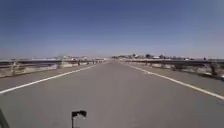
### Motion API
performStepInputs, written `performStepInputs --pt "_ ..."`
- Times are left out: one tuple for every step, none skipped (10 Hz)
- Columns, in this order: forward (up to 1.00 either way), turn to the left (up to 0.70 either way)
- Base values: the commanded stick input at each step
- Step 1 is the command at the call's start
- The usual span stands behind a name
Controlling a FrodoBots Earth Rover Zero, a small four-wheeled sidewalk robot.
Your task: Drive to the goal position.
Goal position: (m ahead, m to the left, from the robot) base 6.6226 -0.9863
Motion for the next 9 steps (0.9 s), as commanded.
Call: performStepInputs --pt "1.00 0.00" --pt "1.00 0.00" --pt "1.00 0.00" --pt "1.00 0.00" --pt "1.00 0.00" --pt "1.00 0.00" --pt "1.00 0.00" --pt "1.00 0.00" --pt "1.00 0.00"
